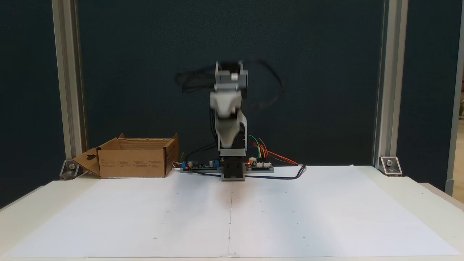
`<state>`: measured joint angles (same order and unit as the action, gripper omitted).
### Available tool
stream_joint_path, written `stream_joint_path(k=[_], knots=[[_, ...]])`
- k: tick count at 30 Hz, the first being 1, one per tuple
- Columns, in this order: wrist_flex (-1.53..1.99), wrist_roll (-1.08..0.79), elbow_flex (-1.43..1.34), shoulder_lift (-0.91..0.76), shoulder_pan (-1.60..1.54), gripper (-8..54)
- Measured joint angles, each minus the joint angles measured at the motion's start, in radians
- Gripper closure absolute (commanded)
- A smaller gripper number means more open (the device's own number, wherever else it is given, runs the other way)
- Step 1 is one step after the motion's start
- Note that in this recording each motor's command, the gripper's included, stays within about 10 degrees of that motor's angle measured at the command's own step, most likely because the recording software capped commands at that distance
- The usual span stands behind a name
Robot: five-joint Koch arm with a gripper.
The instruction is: Grasp a green dice and put it in the bin.
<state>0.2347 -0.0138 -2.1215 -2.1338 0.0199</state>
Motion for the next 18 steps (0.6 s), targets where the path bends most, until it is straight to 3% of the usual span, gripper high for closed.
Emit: stream_joint_path(k=[9, 18], knots=[[-0.405, -0.008, -0.497, -0.066, 0.000, 1.4], [-0.790, -0.009, -0.538, -0.081, 0.000, 1.7]])
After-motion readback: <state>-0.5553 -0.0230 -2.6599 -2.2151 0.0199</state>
